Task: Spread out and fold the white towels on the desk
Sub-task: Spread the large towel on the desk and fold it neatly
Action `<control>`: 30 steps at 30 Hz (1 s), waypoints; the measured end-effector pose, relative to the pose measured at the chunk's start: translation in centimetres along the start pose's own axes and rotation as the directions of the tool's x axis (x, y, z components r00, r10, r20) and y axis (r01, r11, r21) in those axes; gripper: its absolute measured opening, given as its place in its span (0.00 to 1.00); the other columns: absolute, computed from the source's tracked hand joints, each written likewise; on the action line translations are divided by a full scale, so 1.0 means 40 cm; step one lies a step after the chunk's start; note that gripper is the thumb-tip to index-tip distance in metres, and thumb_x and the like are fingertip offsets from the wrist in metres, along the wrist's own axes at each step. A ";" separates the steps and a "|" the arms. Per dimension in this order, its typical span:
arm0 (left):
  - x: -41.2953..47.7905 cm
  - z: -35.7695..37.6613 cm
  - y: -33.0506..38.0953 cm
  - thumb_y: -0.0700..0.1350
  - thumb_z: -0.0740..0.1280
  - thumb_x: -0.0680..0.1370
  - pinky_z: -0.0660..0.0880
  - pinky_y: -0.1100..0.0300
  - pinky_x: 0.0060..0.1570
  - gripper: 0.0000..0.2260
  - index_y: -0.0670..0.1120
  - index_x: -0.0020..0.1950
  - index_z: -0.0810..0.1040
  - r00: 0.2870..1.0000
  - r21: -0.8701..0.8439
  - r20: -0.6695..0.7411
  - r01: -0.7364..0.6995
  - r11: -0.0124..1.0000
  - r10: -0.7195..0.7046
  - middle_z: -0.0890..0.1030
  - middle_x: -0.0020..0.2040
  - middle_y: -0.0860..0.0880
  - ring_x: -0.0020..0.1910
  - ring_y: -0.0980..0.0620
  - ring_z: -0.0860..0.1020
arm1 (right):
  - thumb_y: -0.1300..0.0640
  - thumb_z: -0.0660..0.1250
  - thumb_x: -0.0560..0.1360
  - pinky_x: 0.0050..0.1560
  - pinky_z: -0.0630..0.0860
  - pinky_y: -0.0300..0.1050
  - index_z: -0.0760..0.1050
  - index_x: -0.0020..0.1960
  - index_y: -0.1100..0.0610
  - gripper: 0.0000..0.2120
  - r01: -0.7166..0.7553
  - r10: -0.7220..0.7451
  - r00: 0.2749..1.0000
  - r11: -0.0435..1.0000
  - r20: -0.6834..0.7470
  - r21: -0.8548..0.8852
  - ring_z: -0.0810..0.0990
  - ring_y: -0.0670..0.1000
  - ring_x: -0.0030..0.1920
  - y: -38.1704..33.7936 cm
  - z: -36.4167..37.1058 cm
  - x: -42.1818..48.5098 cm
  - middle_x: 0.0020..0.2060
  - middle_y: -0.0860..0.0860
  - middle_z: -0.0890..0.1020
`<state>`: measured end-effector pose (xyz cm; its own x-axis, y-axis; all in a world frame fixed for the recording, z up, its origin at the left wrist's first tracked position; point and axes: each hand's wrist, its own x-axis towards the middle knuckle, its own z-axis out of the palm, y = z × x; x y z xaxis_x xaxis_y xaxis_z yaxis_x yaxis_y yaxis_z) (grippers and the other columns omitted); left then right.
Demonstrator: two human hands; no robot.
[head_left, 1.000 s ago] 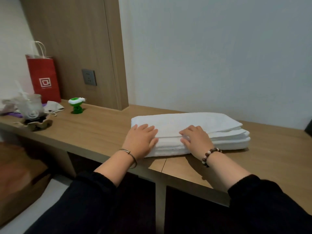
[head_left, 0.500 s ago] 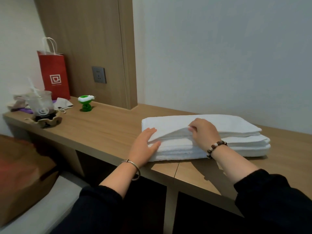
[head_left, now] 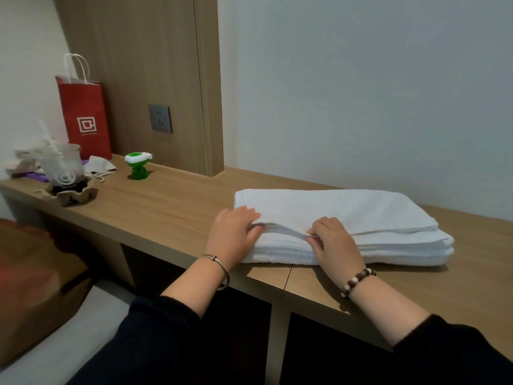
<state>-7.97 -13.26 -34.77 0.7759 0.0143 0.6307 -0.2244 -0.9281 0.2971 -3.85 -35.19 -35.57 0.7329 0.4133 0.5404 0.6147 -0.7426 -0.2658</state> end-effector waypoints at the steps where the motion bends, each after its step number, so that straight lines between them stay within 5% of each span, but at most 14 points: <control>1: 0.009 -0.010 0.007 0.44 0.72 0.72 0.67 0.53 0.55 0.08 0.46 0.51 0.83 0.991 0.093 -0.045 -0.125 0.988 0.130 0.83 0.49 0.49 0.52 0.46 0.80 | 0.58 0.65 0.77 0.44 0.64 0.35 0.74 0.45 0.56 0.03 -0.001 0.001 1.000 1.000 0.002 -0.009 0.66 0.44 0.45 -0.001 0.002 0.002 0.42 0.46 0.72; 5: 0.035 -0.007 0.073 0.38 0.74 0.68 0.74 0.54 0.35 0.12 0.41 0.51 0.82 0.921 0.154 0.030 -0.388 0.909 0.388 0.81 0.42 0.44 0.39 0.42 0.77 | 0.58 0.64 0.77 0.44 0.65 0.36 0.73 0.45 0.55 0.03 -0.005 0.006 1.000 0.999 0.014 -0.049 0.66 0.45 0.44 -0.005 0.006 0.010 0.44 0.49 0.74; 8: 0.037 0.026 0.127 0.41 0.68 0.75 0.68 0.54 0.35 0.06 0.43 0.51 0.80 0.934 0.152 0.156 -0.344 0.927 0.321 0.78 0.46 0.44 0.44 0.43 0.74 | 0.56 0.64 0.78 0.47 0.66 0.35 0.75 0.48 0.55 0.03 0.004 -0.001 0.999 0.998 0.052 -0.068 0.66 0.45 0.46 -0.004 -0.001 0.011 0.47 0.49 0.75; 11: 0.022 0.048 0.126 0.40 0.67 0.75 0.70 0.52 0.34 0.02 0.42 0.44 0.79 0.959 0.097 0.123 -0.267 0.959 0.255 0.78 0.43 0.44 0.42 0.43 0.74 | 0.55 0.64 0.77 0.51 0.67 0.38 0.75 0.51 0.53 0.04 -0.007 0.019 0.995 0.993 0.098 -0.121 0.69 0.47 0.50 0.025 -0.044 0.029 0.50 0.48 0.74; 17: 0.034 0.069 0.123 0.44 0.61 0.79 0.68 0.56 0.38 0.05 0.46 0.47 0.75 0.968 0.110 0.164 -0.210 0.972 0.191 0.75 0.46 0.48 0.46 0.48 0.71 | 0.56 0.68 0.75 0.49 0.71 0.47 0.74 0.38 0.54 0.07 -0.252 0.269 0.950 0.960 0.161 -0.120 0.76 0.54 0.49 0.060 -0.154 0.102 0.39 0.48 0.76; 21: 0.033 0.076 0.119 0.47 0.60 0.80 0.63 0.59 0.37 0.06 0.46 0.45 0.72 0.972 0.123 0.158 -0.195 0.973 0.174 0.75 0.45 0.49 0.45 0.49 0.70 | 0.59 0.69 0.74 0.43 0.67 0.45 0.69 0.33 0.52 0.13 -0.212 0.214 0.977 0.969 0.000 -0.129 0.75 0.53 0.43 0.034 -0.150 0.072 0.34 0.46 0.72; 27: 0.045 0.053 0.119 0.43 0.62 0.78 0.67 0.56 0.40 0.03 0.45 0.46 0.73 0.962 0.087 0.210 -0.197 0.977 0.176 0.75 0.46 0.48 0.47 0.48 0.71 | 0.51 0.62 0.78 0.44 0.63 0.41 0.67 0.41 0.52 0.09 -0.065 0.080 0.993 0.985 0.088 -0.162 0.66 0.47 0.42 0.103 -0.075 -0.031 0.39 0.46 0.70; 30: 0.056 0.013 0.125 0.35 0.64 0.74 0.68 0.51 0.34 0.03 0.42 0.42 0.73 0.926 0.094 0.191 -0.347 0.933 0.325 0.76 0.40 0.44 0.41 0.43 0.73 | 0.51 0.61 0.79 0.43 0.63 0.42 0.64 0.42 0.51 0.09 -0.043 0.058 0.997 0.967 0.051 -0.250 0.65 0.47 0.42 0.104 -0.058 -0.023 0.40 0.46 0.68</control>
<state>-7.06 -18.06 -32.25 0.7585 -0.3595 0.5435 -0.4233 -0.9059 -0.0084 -2.64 -39.88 -35.32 0.7810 0.3962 0.4827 0.4900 -0.8680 -0.0804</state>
